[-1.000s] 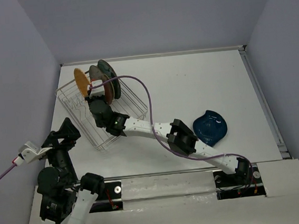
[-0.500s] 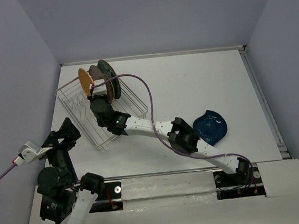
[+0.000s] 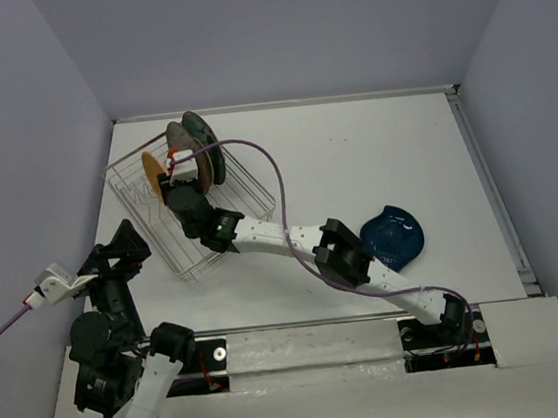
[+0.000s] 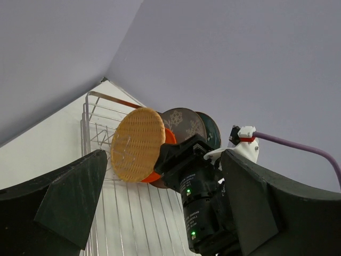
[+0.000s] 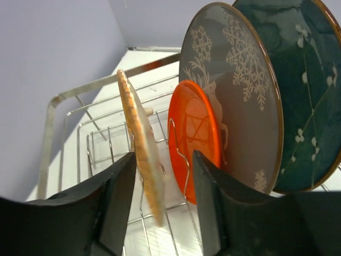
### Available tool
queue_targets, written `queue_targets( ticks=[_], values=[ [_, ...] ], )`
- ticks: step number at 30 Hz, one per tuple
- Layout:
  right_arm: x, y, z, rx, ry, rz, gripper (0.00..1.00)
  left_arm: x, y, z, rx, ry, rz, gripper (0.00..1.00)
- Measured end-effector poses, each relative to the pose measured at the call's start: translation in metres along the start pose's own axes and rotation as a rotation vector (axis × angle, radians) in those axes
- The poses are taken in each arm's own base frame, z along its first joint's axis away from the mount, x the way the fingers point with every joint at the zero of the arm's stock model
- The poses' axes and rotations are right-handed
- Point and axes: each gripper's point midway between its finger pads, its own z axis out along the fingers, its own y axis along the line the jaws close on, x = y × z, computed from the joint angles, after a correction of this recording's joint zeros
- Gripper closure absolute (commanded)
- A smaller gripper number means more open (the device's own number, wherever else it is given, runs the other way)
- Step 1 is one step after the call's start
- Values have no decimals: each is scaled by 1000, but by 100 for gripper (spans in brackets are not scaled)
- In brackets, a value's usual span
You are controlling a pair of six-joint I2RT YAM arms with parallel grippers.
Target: Load the plates into the dish rack
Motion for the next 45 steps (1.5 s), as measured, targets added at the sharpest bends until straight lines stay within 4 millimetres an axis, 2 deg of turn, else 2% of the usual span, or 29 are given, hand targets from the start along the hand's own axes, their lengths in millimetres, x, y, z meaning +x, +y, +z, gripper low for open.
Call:
queue_targets(
  ticks=[5,8,10,14,15,16,17,18,19,20,21,22,23,24,26,29,32,37,39,45],
  values=[
    [1,-3,-9,-35,46,-50,41,0,0,0,1,0,0,1],
    [-17,-13,-27,-68,87,-78,41,1,-1,0,6,3,3,1],
    [-41,-25,-47,-93,111,-72,42,1,-2,-1,16,7,4,1],
    [-92,-80,-93,-94,131,1,42,1,-7,-3,46,14,-5,1],
    [-108,-109,-110,-88,135,57,42,1,-8,-4,55,15,-8,1],
    [-111,-138,-123,-64,153,103,42,1,-10,-5,69,20,-11,1],
    [-123,-178,-133,-18,152,145,42,1,-12,-6,87,22,-17,1],
    [-123,-211,-141,11,160,211,42,1,-15,-7,105,25,-21,1],
    [-116,-247,-152,57,173,260,41,1,-18,-9,123,28,-28,1],
    [-112,-293,-168,137,181,297,41,0,-20,-9,136,29,-33,1],
    [-98,-331,-187,221,202,332,41,0,-22,-10,149,30,-37,1],
    [-89,-372,-211,318,206,361,35,0,-24,-10,158,33,-39,1],
    [-78,-400,-237,390,218,404,33,0,-26,-11,168,36,-40,1],
    [-70,-411,-257,424,236,426,31,1,-27,-11,176,41,-40,1],
    [-64,-426,-295,472,254,500,29,2,-29,-12,188,46,-42,1],
    [-60,-440,-326,543,261,589,27,4,-31,-12,203,55,-42,1],
    [-33,-455,-353,672,354,597,25,5,-32,-13,207,60,-42,1],
    [-1,-470,-372,851,464,567,27,6,-33,-13,214,64,-44,1],
    [6,-476,-379,910,483,570,27,6,-34,-13,217,67,-45,1],
    [8,-490,-387,1011,468,609,29,7,-35,-14,223,72,-47,1]
  ],
)
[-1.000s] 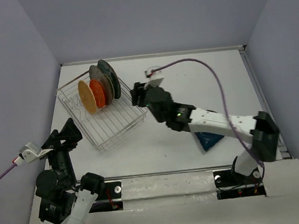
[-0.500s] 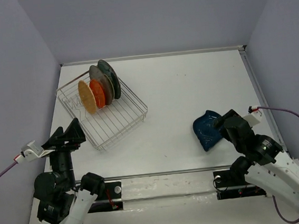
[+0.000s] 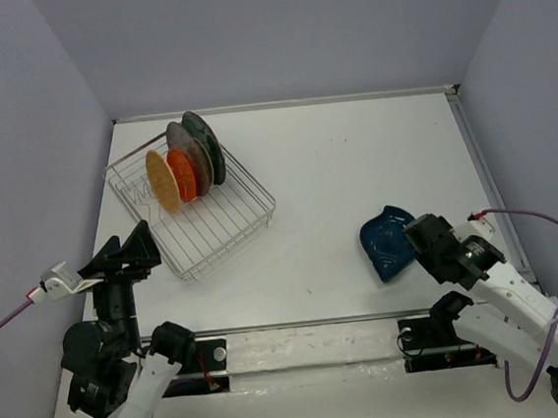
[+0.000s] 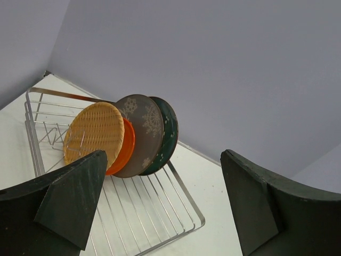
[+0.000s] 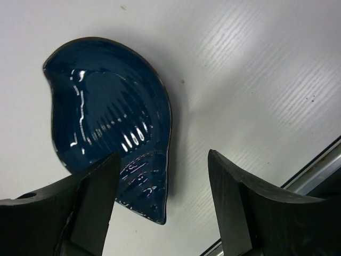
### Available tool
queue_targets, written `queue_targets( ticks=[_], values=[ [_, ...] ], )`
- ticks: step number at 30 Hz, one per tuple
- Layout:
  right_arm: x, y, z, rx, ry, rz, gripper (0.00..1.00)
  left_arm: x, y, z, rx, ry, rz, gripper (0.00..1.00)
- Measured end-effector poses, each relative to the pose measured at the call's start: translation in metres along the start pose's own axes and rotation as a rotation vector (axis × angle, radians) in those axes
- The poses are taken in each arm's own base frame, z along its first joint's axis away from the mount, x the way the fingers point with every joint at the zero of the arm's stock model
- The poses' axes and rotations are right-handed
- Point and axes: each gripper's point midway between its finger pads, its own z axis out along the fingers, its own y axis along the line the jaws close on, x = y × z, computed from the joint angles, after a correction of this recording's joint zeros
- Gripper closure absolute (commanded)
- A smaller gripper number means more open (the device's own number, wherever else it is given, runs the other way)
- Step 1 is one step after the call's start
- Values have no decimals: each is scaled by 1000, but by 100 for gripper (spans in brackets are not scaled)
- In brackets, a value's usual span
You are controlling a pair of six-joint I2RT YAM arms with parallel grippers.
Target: Load the plates into the dish rack
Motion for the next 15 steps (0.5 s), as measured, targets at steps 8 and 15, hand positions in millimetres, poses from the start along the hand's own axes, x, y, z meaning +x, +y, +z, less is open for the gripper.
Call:
queue_targets(
  ticks=[8,15],
  values=[
    [17,-3,35,162,73,-10,33,0,2,0,-8,-1,1,1],
    [27,-18,75,158,115,150,43,1,1,0,-1,8,-2,1]
  ],
)
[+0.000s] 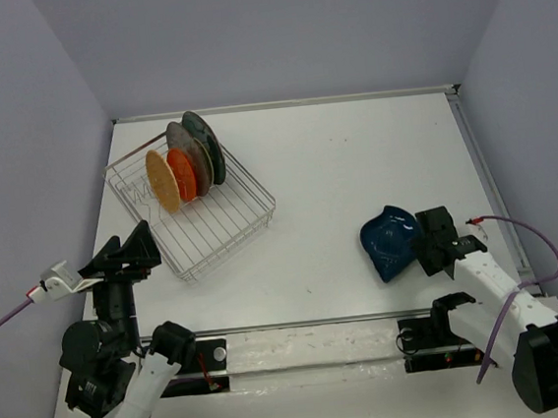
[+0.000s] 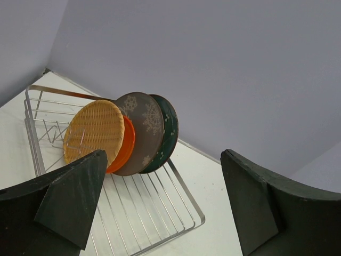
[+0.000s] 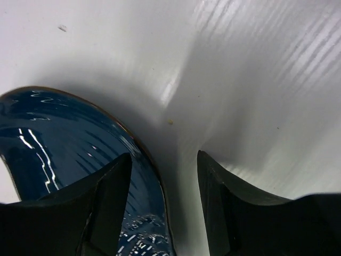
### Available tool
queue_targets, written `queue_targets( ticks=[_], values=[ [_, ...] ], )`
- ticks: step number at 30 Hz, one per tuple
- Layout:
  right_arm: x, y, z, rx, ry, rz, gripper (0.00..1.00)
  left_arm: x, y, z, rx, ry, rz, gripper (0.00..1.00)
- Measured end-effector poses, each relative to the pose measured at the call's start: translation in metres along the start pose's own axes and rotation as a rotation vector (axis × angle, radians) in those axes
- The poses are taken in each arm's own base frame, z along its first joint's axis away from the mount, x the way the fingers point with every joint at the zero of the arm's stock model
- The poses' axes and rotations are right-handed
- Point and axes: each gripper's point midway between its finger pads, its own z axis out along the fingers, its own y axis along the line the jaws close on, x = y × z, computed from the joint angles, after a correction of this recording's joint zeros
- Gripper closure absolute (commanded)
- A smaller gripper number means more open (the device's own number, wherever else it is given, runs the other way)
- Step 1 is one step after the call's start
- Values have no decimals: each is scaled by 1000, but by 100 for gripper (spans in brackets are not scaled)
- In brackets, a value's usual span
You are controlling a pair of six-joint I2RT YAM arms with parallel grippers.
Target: Load the plates into the dish rack
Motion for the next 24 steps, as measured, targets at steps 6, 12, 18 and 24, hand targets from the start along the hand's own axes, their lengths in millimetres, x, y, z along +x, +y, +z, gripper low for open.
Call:
queue_targets(
  ticks=[6,12,18,24],
  values=[
    [-4,31,12,-120,7,37,47,0,1,0,-3,1,4,1],
    [-3,61,21,-218,19,30,63,1,2,0,-9,2,8,1],
    [4,73,23,-293,47,26,93,1,2,0,-8,3,8,1],
    [-1,89,14,-375,32,15,93,1,2,0,-7,3,8,1]
  ],
)
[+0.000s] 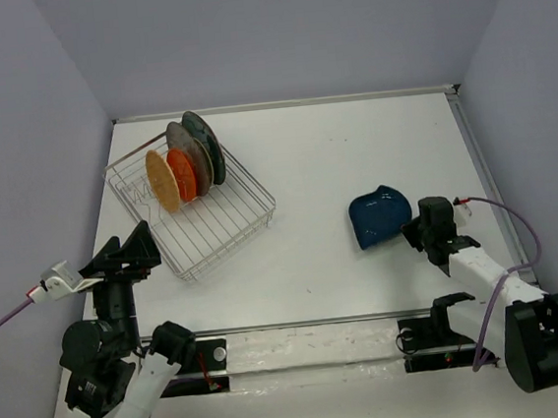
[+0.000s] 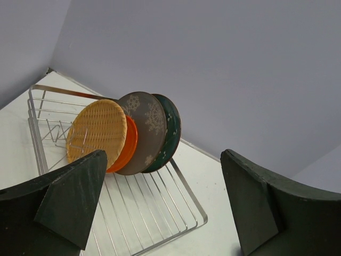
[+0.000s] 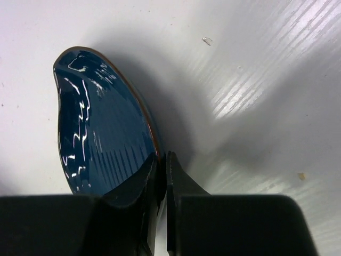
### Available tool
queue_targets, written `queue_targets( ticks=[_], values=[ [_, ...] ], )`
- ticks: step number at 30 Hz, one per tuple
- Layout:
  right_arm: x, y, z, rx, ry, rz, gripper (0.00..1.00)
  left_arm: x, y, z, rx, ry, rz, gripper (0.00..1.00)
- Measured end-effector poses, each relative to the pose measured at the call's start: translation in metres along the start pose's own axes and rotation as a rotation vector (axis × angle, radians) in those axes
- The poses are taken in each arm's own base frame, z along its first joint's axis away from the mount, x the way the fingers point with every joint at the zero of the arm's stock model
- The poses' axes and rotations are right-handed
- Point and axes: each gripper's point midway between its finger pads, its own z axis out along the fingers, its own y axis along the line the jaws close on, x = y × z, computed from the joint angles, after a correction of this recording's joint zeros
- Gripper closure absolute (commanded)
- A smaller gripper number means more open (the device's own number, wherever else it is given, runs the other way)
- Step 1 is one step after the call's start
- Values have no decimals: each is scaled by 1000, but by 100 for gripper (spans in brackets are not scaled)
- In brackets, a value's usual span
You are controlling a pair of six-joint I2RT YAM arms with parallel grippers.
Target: Load the plates into the dish rack
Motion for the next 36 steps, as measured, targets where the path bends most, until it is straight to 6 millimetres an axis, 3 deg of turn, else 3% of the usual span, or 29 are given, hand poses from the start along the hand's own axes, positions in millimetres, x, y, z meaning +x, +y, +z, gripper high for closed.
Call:
queue_targets(
  ticks=[7,10,15,18,26,32,36],
  values=[
    [-12,0,-23,4,-27,-170,93,1,-3,0,17,8,1,1],
    [-20,20,-42,5,-51,-313,93,6,-5,3,16,22,18,1],
    [-20,102,-80,-101,-132,-546,93,28,-6,17,-10,97,82,1],
    [-1,161,-106,-187,-174,-682,93,43,-4,26,-31,145,118,1],
    [43,265,-156,-290,-325,-935,93,52,11,38,-116,170,157,1],
    [105,364,-196,-429,-433,-1060,93,47,26,39,-199,143,159,1],
    [163,427,-214,-530,-489,-1094,93,38,36,37,-263,107,157,1]
  ],
)
